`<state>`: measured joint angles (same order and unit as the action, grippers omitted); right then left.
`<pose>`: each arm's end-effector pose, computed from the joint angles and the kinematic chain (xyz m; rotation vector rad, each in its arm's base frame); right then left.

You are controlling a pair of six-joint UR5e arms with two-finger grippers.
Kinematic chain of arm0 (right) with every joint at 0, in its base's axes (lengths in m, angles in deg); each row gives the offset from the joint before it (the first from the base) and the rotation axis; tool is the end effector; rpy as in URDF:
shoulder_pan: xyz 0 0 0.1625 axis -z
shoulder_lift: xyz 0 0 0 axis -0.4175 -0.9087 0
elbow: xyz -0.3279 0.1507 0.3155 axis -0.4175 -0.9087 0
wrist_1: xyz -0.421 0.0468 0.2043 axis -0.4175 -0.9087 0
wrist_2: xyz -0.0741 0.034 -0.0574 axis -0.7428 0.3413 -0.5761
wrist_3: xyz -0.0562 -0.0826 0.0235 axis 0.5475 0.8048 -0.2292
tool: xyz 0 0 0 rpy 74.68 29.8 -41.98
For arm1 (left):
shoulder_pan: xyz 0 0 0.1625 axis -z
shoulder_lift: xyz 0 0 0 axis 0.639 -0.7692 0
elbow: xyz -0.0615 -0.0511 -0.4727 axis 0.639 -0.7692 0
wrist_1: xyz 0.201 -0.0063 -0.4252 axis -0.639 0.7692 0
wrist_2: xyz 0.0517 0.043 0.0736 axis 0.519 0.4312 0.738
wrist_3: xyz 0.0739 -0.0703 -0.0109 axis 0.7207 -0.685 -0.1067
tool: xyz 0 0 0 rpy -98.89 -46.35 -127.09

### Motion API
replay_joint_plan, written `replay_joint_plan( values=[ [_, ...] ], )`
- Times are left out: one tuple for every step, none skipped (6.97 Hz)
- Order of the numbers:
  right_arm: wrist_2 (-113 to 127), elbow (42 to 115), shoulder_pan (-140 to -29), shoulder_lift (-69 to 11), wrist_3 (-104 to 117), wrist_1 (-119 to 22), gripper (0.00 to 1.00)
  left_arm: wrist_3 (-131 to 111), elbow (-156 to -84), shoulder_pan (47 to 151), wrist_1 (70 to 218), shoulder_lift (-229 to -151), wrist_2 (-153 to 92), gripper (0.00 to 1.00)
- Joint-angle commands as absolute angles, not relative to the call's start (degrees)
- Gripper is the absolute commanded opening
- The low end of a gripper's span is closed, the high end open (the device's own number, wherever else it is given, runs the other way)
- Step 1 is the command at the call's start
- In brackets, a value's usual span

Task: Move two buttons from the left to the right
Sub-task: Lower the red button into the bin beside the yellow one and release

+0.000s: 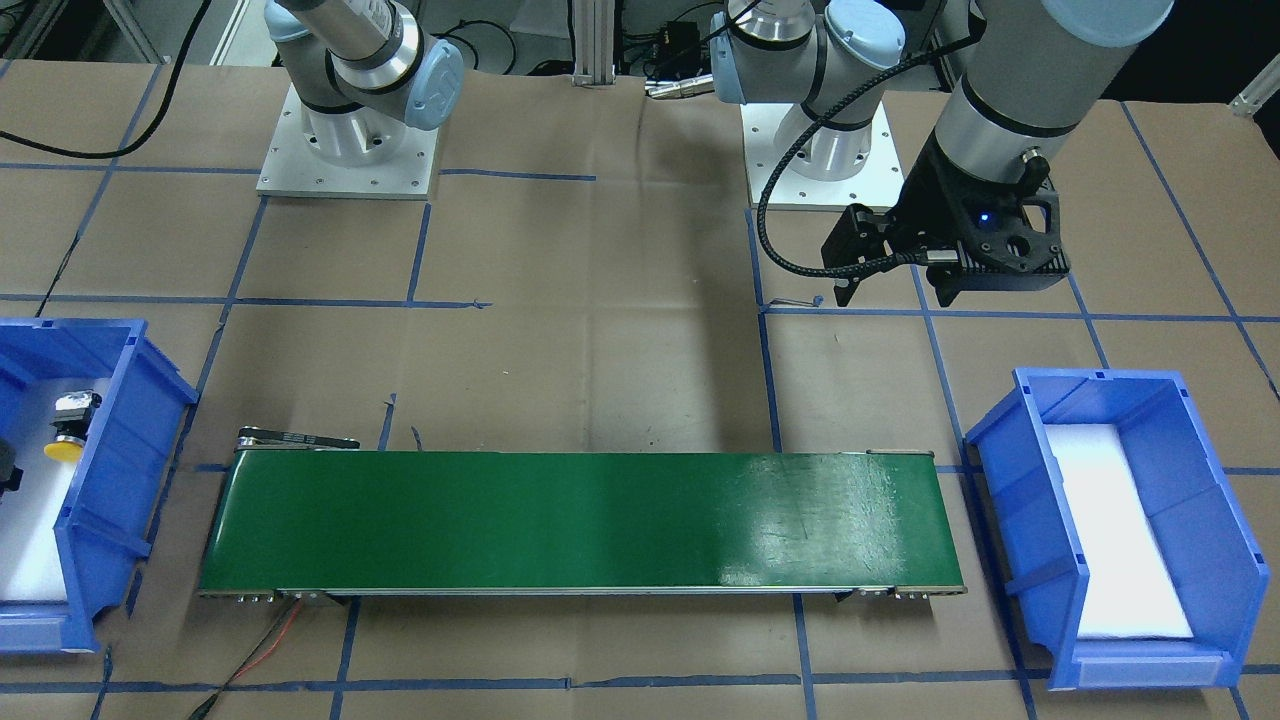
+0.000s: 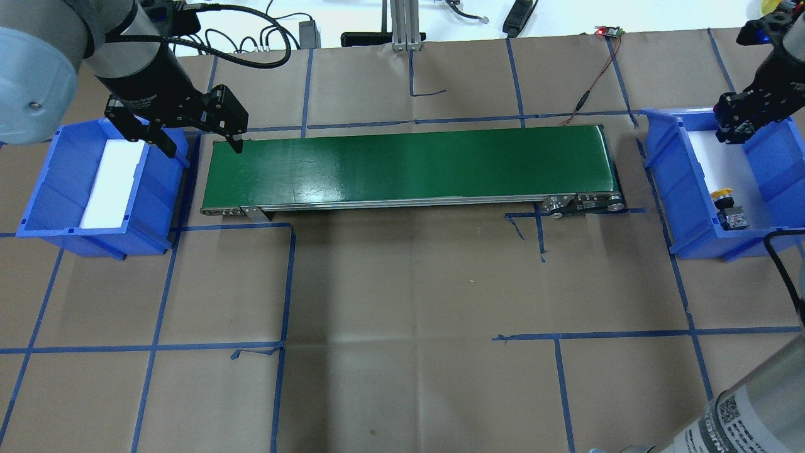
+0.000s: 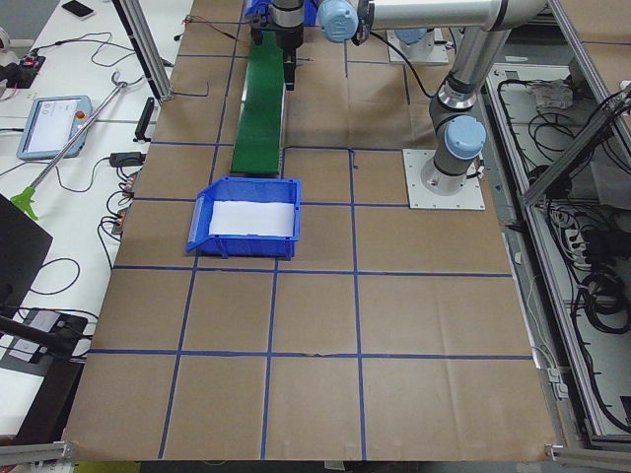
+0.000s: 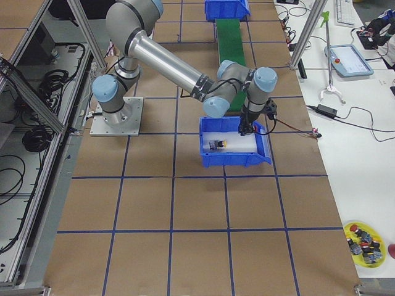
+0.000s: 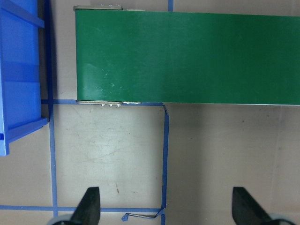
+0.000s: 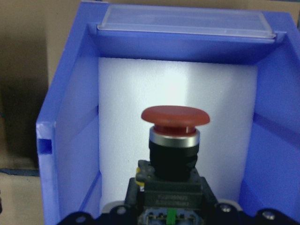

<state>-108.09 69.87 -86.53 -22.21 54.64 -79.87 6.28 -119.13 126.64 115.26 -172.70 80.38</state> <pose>-0.2302 -0.7058 0.3238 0.0966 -3.1372 -0.0952 -0.1034 -0.5769 0.5215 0.0387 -3.1325 0.0134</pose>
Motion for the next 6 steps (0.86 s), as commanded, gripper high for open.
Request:
replay_joint_plan(
  values=[
    [-108.13, 75.66, -86.20, -21.50, 54.74, -87.30, 0.05, 6.28, -119.18, 126.64, 115.25, -172.69, 80.38, 1.00],
    [-108.04, 76.55, -85.42, -20.89, 55.00, -88.03, 0.05, 6.28, -119.09, 126.64, 115.25, -172.69, 80.38, 1.00],
    [-108.04, 76.21, -85.06, -19.67, 55.01, -88.12, 0.06, 6.28, -119.09, 126.64, 115.25, -172.69, 80.38, 1.00],
    [-108.04, 76.38, -85.06, -18.96, 55.01, -88.82, 0.06, 6.28, -119.09, 126.64, 115.25, -172.69, 80.38, 1.00],
    [-107.96, 76.56, -85.06, -18.34, 55.01, -89.70, 0.10, 6.28, -119.18, 126.64, 115.25, -172.69, 80.38, 1.00],
    [-107.78, 76.13, -85.06, -18.08, 55.01, -89.88, 0.35, 6.28, -119.09, 126.64, 115.25, -172.69, 80.38, 1.00]
  ],
)
